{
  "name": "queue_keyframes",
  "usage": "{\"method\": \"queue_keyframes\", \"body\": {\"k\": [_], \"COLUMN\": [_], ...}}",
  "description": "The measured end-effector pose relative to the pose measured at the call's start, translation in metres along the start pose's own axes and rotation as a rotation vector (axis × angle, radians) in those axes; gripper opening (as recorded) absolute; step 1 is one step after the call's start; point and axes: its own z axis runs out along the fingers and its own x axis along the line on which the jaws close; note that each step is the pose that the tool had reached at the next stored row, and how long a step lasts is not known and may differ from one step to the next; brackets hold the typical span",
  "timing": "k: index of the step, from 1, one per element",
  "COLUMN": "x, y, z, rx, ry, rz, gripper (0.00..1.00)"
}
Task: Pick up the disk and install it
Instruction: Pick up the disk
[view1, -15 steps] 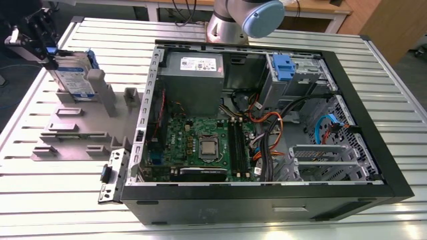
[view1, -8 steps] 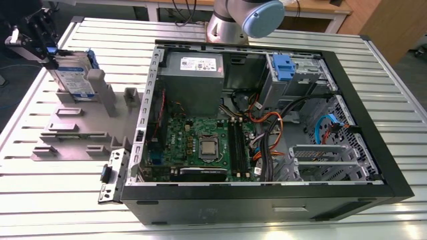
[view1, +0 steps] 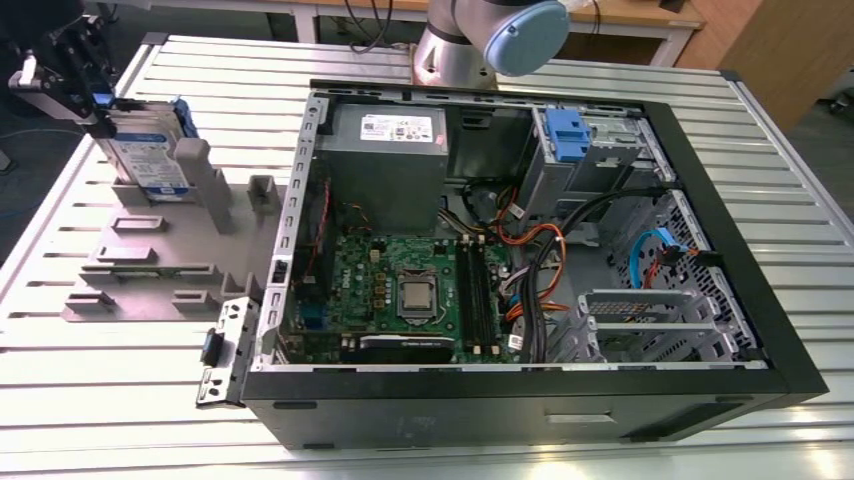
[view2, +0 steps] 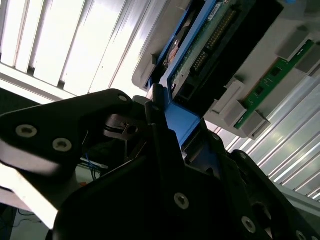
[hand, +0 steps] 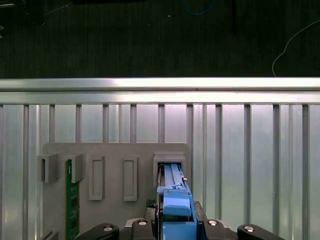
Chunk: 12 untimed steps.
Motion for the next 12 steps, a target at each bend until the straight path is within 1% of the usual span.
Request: {"method": "queue_keyframes", "body": {"k": [12], "x": [0.0002], "y": [-0.0001], "z": [-0.0070], "rx": [0.0002], "ry": [-0.0001], "rz": [0.000], "gripper": [0.36]}}
